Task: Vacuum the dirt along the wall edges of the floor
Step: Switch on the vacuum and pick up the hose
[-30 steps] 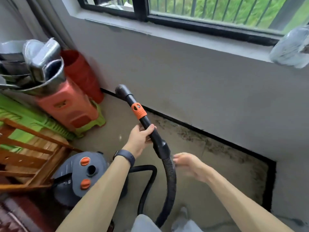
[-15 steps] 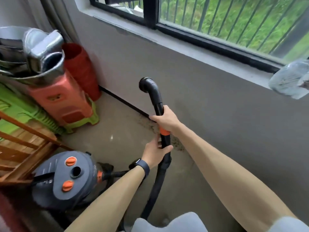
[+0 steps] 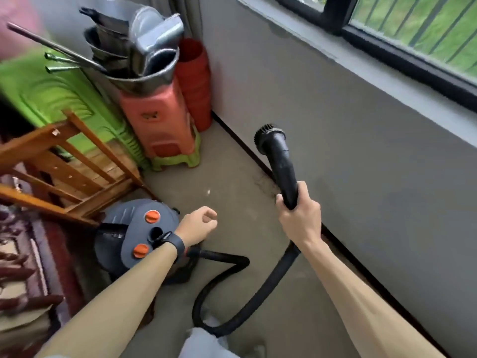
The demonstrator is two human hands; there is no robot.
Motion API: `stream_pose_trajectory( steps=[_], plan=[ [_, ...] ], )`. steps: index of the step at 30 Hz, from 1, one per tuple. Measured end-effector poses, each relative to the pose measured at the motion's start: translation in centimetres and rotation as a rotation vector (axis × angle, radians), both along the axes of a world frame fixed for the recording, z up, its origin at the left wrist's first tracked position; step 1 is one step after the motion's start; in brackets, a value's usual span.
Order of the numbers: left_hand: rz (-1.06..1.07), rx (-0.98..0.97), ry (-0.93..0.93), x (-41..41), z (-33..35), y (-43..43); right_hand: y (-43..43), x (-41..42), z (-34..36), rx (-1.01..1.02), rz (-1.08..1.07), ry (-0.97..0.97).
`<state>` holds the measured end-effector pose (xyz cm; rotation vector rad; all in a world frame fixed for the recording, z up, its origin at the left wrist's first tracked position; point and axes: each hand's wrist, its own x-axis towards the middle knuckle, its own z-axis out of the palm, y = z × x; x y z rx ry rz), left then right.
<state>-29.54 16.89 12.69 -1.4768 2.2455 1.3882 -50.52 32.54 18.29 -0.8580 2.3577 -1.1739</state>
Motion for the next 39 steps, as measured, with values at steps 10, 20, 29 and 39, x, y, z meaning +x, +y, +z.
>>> stream_pose_trajectory(
  steps=[10,20,29,39],
  plan=[
    [0.38,0.034,-0.156,14.0,-11.5,-10.0,-10.9,8.9,-12.3,0.359,0.148,-0.07],
    [0.625,-0.057,-0.354,13.7,-20.0,-16.1,-16.3,11.4,-22.5,0.528,0.293,-0.073],
    [0.635,-0.175,-0.612,10.2,-22.5,-15.8,-15.4,11.2,-25.9,0.608,0.417,-0.066],
    [0.213,-0.28,-0.745,11.2,-21.9,-16.6,-13.1,8.6,-26.0,0.644,0.324,-0.095]
  ],
)
